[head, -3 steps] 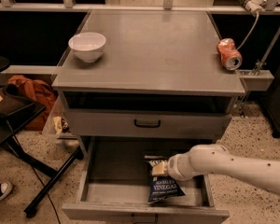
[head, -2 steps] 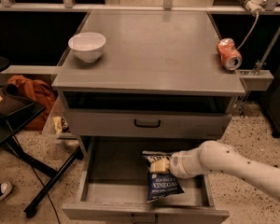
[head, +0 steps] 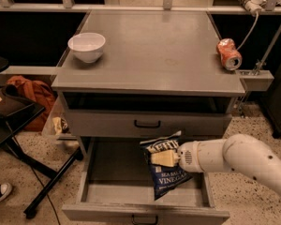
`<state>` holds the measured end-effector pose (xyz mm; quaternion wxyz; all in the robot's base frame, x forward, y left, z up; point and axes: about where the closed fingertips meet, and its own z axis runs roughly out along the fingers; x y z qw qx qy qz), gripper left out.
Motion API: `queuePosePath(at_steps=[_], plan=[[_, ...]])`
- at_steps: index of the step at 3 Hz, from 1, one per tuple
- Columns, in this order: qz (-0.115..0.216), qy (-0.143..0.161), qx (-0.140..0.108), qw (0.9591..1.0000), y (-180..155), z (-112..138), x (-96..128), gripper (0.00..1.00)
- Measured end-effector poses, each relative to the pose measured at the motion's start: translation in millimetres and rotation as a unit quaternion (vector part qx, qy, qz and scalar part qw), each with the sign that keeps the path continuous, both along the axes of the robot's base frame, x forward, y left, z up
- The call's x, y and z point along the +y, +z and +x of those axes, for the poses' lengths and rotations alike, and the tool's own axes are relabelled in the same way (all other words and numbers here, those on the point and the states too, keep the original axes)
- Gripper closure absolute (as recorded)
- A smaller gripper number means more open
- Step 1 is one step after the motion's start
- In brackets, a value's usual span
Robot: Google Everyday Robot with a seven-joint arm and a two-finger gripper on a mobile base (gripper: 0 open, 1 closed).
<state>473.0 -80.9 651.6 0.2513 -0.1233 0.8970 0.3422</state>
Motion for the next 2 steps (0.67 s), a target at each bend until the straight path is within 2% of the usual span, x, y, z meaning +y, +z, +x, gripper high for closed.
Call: queuePosePath(at_steps=[1, 2], plan=[[-0.028, 0.036, -0.095, 0.9945, 76.4, 2.0, 13.9, 1.00], [-0.028, 0.036, -0.095, 0.9944, 76.5, 2.1, 13.9, 1.00]])
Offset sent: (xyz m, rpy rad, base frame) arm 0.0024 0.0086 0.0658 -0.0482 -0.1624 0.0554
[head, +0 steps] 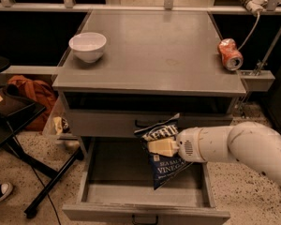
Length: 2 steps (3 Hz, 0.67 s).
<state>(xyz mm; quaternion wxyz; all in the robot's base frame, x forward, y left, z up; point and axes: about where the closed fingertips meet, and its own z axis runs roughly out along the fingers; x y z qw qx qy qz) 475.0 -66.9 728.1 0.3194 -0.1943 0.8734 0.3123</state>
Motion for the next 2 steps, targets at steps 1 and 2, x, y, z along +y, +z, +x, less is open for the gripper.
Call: queuePosePath(at_steps=[1, 2], plan=[[0.026, 0.001, -0.029, 0.9992, 31.0, 8.3, 2.7, 1.00], [0.055, 0.003, -0.094, 0.9941, 101.4, 20.7, 10.0, 1.00]])
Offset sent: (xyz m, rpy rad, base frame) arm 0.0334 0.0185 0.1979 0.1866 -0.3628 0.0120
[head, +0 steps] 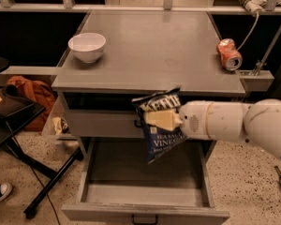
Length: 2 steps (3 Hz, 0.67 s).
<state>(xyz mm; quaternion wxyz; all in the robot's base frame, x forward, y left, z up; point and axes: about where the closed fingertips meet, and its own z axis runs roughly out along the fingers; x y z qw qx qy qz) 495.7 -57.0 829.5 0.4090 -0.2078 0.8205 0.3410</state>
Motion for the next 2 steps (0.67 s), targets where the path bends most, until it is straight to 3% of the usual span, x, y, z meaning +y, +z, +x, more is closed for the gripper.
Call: queuePosePath(at_steps=[1, 2], plan=[[0.018, 0.005, -0.051, 0.9985, 64.4, 17.2, 14.1, 1.00], [0.027, 0.009, -0.081, 0.9963, 108.8, 36.2, 28.9, 1.00]])
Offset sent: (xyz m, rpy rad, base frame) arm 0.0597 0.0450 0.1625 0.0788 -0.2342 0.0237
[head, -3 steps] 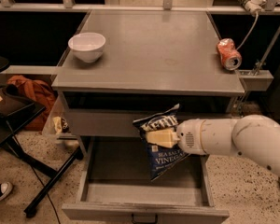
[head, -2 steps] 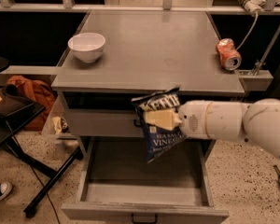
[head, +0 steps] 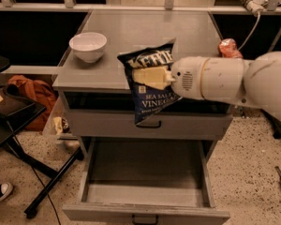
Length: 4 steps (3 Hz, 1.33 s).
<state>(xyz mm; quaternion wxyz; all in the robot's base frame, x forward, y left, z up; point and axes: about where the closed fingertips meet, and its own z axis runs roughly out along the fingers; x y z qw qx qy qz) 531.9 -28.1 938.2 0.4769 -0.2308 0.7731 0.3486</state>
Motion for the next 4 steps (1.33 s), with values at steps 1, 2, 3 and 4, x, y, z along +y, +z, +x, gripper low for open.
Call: queuePosePath(at_steps=[1, 2, 3, 4], plan=[[0.004, -0.009, -0.021, 0.9997, 33.9, 28.6, 13.9, 1.00], [0.000, -0.029, -0.032, 0.9991, 60.1, 67.9, 23.6, 1.00], [-0.010, -0.051, -0.028, 0.9982, 71.8, 108.2, 29.9, 0.81], [-0.024, -0.069, -0.011, 0.9973, 70.8, 142.6, 34.4, 0.58]])
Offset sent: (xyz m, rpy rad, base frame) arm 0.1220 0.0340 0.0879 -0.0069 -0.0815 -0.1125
